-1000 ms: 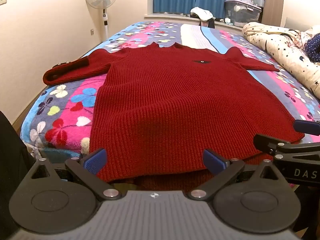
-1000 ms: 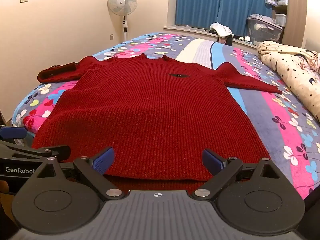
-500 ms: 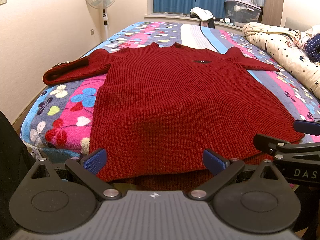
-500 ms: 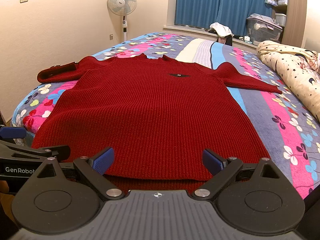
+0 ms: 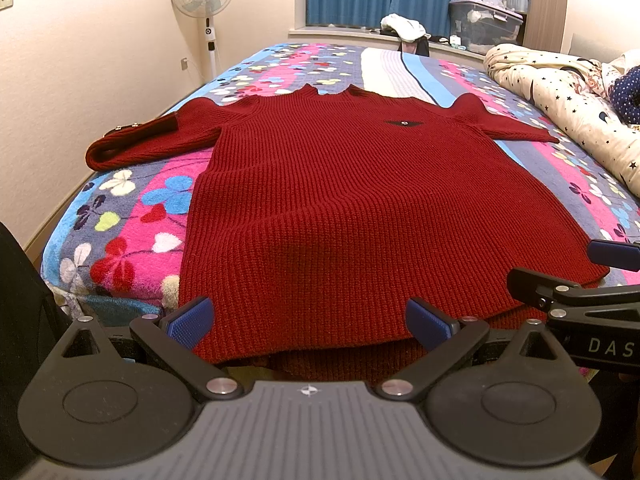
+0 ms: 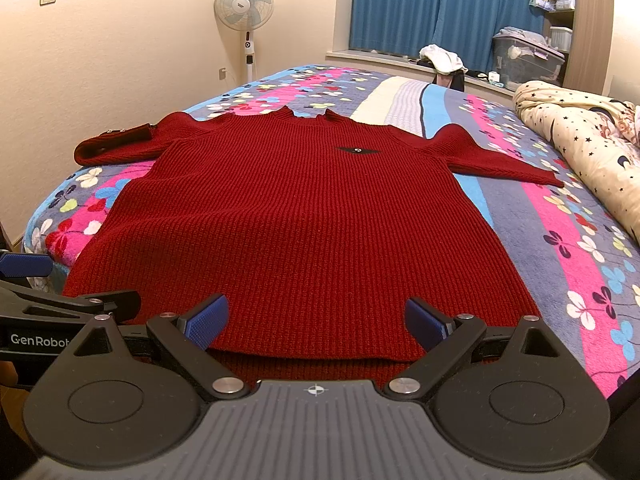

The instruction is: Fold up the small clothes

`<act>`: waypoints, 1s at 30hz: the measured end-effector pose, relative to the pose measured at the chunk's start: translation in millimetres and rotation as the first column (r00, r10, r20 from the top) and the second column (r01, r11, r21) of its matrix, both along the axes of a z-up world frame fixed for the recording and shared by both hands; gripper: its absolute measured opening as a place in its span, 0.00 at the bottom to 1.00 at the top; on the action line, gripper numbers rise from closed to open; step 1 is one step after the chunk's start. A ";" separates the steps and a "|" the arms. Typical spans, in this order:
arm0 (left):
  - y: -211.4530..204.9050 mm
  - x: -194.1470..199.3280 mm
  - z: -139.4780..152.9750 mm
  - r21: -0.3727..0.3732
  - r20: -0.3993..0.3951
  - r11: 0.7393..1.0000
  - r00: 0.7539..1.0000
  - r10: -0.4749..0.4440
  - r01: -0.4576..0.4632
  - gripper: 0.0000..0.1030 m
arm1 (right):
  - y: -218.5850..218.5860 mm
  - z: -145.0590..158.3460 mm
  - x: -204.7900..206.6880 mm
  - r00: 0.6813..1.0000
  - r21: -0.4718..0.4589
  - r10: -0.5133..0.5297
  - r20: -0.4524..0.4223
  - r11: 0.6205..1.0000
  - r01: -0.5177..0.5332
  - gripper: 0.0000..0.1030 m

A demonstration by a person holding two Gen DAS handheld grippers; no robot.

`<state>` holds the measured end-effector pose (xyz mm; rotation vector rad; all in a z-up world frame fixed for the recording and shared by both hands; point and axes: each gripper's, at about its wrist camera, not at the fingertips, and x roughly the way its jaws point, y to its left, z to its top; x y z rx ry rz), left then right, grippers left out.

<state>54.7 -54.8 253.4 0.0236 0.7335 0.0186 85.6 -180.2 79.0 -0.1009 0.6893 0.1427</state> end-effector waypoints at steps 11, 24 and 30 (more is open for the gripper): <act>10.5 13.8 -9.1 -0.001 -0.003 1.000 1.000 0.000 0.000 0.99 | -0.4 -0.9 0.0 1.000 0.000 0.000 -0.001 1.000 0.000 0.92; 12.9 27.5 -28.8 -0.004 -0.006 1.000 1.000 -0.001 0.001 0.99 | -0.6 -2.9 0.4 1.000 0.000 0.000 -0.001 1.000 0.000 0.92; 12.0 31.3 -28.5 -0.004 -0.007 1.000 1.000 -0.001 0.001 0.99 | -0.3 -3.0 0.6 1.000 0.000 0.000 0.000 1.000 0.000 0.92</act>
